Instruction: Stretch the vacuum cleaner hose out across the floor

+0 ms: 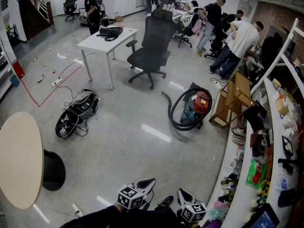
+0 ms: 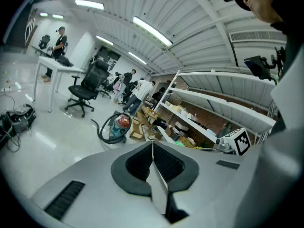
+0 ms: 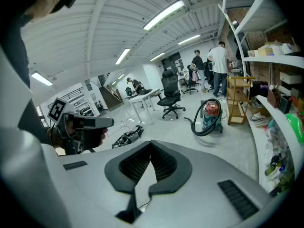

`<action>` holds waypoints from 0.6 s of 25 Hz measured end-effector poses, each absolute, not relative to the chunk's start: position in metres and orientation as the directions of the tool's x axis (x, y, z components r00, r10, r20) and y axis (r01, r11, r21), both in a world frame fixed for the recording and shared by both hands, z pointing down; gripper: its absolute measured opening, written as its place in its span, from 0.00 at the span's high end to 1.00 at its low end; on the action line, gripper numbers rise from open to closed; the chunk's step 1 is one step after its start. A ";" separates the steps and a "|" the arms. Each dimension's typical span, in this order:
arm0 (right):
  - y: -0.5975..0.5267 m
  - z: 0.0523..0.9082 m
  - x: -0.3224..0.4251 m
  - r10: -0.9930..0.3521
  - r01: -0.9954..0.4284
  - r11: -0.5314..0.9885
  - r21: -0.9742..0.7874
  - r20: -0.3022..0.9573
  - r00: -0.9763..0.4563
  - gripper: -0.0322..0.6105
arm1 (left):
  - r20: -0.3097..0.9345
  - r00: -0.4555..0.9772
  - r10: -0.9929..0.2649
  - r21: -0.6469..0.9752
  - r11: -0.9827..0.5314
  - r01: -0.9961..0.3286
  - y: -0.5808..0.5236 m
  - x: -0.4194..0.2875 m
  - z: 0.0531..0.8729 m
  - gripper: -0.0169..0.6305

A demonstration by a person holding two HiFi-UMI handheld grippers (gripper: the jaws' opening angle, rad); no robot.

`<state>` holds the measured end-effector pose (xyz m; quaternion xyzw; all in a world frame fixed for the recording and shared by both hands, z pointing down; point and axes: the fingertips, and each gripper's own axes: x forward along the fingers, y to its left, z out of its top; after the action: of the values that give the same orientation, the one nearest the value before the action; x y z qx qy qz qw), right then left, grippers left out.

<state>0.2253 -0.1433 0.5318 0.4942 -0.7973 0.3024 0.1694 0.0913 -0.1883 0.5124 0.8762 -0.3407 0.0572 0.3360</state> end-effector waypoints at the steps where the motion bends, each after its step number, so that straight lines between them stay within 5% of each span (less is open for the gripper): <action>1: -0.140 0.541 0.202 -0.686 -0.885 0.334 -0.323 0.561 -0.463 0.93 | 0.339 0.771 -0.539 0.537 -0.562 -0.629 -0.186 0.072 0.520 0.94; 5: -0.126 0.549 0.141 -0.677 -0.885 0.348 -0.309 0.570 -0.465 0.93 | 0.361 0.810 -0.462 0.525 -0.618 -0.586 -0.171 0.024 0.544 0.94; 15: -0.087 0.529 0.147 -0.745 -0.892 0.349 -0.287 0.492 -0.450 0.93 | 0.324 0.839 -0.437 0.477 -0.690 -0.544 -0.128 0.041 0.509 0.94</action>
<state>0.1475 -0.0874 0.5292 0.5056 -0.8094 0.2643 0.1389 0.0408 -0.1280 0.5092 0.9146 -0.2682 0.0924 0.2881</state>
